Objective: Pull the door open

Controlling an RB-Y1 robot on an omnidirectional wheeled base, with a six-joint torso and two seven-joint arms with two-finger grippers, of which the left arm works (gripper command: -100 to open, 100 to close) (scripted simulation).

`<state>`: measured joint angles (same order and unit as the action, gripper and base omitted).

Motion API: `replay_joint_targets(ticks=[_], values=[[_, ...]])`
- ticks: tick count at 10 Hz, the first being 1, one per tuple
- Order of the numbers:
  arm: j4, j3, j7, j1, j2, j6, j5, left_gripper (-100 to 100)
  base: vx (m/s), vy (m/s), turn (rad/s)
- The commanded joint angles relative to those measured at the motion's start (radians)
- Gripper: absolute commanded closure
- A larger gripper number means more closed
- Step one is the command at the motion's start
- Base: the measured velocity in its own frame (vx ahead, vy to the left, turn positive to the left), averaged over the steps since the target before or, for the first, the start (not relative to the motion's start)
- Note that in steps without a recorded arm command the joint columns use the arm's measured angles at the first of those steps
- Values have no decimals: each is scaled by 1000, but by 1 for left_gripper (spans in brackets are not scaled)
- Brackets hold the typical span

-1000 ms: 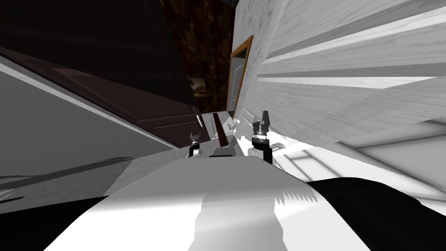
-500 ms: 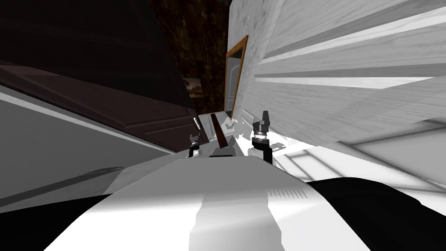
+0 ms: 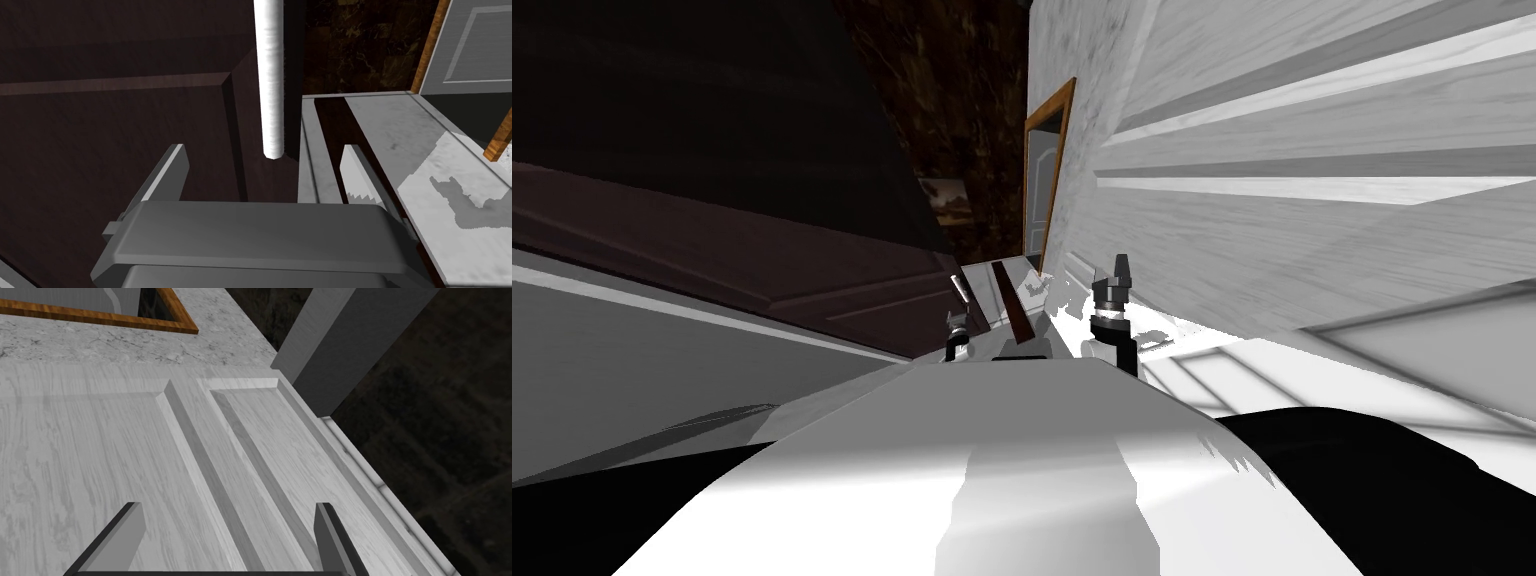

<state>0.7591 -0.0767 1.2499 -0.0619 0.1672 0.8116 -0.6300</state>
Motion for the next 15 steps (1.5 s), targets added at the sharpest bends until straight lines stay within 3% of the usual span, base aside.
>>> replay_joint_targets(ticks=[1,2,5,10,12,15], values=[[-28,-1,20,-11,2,8,-10,-100,69,35,-77],[-49,-2,36,-19,3,14,-20,-100,96,43,-93],[-55,11,31,-21,8,17,-23,-100,-79,13,-60],[-109,70,31,-36,29,40,-59,-100,-189,6,-161],[-115,77,31,-38,31,43,-63,-100,-86,25,-47],[-154,120,31,-49,46,59,-90,-100,-84,-3,-212]])
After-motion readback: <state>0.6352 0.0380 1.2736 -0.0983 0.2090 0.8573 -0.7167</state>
